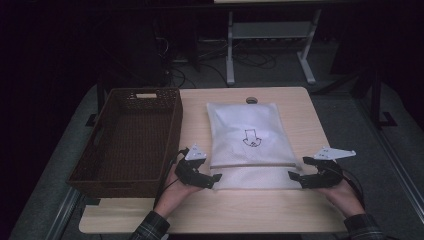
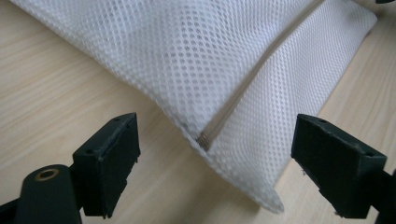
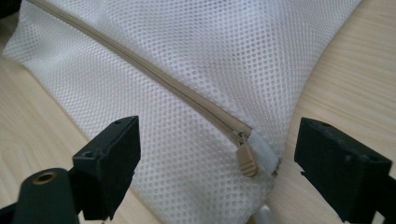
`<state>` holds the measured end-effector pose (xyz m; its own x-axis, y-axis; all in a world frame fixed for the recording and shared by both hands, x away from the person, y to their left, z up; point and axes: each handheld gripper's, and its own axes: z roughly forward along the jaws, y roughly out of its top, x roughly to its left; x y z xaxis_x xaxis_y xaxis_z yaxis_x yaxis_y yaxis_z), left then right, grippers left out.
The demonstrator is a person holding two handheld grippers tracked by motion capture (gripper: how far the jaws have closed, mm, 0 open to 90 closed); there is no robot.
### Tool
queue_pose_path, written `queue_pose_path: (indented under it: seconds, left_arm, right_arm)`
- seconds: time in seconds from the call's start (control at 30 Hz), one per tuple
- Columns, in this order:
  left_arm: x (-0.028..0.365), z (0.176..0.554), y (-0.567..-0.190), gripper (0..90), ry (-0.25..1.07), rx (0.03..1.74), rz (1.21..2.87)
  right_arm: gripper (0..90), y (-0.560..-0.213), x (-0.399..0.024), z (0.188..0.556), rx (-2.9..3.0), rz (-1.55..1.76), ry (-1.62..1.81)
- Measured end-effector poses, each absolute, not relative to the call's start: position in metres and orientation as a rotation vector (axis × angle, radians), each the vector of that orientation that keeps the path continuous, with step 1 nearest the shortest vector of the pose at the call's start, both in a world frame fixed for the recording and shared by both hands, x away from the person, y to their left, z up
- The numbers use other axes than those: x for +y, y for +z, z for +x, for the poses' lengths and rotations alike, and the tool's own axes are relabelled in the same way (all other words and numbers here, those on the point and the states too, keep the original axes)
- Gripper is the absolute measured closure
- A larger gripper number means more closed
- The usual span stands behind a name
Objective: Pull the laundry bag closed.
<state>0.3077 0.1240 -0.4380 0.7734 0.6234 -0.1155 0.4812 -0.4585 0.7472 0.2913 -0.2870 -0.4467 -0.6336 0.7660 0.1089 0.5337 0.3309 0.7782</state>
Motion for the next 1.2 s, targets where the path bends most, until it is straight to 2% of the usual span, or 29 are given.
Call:
queue_pose_path:
  seconds: [0.87, 1.2]
  left_arm:
    - [0.143, 0.236, -0.450, 13.4, 0.252, 0.779, 2.179]
    - [0.150, 0.228, -0.457, 13.6, 0.245, 0.793, 2.241]
  right_arm:
    - [12.4, -0.459, -0.313, 0.232, 2.218, 1.231, 1.168]
    - [12.6, -0.468, -0.319, 0.215, 2.253, 1.244, 1.072]
